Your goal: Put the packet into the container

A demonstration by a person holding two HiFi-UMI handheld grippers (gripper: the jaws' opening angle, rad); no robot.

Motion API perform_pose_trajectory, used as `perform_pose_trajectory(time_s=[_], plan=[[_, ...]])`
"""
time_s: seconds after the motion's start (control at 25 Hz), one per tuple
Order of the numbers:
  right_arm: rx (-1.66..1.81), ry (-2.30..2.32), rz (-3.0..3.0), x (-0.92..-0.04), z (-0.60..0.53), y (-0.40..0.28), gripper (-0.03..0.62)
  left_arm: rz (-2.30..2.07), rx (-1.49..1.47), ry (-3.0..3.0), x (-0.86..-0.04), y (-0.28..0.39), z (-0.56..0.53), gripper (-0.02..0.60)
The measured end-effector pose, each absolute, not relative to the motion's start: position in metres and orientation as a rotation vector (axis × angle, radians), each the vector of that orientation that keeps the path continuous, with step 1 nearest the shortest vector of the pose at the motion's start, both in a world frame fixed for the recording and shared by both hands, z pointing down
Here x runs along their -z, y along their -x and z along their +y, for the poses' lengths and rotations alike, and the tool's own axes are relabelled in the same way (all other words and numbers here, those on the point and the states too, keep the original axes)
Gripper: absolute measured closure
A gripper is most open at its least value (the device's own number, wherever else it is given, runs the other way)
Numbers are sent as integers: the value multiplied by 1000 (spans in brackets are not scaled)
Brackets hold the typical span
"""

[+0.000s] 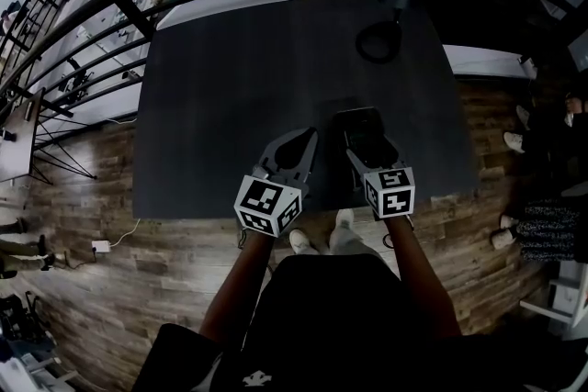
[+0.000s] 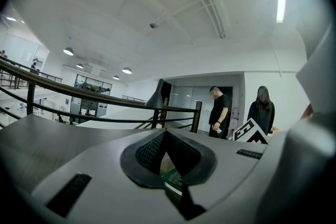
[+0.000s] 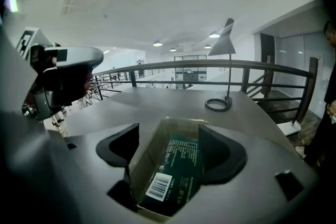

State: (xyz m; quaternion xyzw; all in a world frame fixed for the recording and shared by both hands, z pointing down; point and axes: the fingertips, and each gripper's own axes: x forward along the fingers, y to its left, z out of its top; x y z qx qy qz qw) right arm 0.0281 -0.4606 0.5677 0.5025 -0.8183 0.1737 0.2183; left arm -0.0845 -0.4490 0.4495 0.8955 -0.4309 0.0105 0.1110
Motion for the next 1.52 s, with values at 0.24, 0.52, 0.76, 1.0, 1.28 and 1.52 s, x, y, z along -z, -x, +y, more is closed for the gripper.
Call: perform_pose_trajectory(time_s=[0.24, 0.52, 0.76, 1.0, 1.28, 1.52], plan=[[-429, -1431, -2367, -525, -460, -28, 386, -1253, -29, -2640, -446, 80, -450, 583], [-358, -1464, -2537, -460, -457, -21, 497, -1251, -24, -2649, -442, 81, -451, 583], [-275, -1480, -2661, -419, -455, -19, 589, -1244, -1, -2675, -431, 76, -454, 583], [-269, -1427, -2771, -413, -453, -9, 591, -1233, 4, -2698, -425, 73, -457, 583], [-252, -1376, -2836, -413, -453, -4, 590, -1235, -14, -2704, -424, 72, -460, 583], [-243, -1358, -2826, -416, -454, 0, 591, -1242, -11, -2706, -424, 72, -460, 583]])
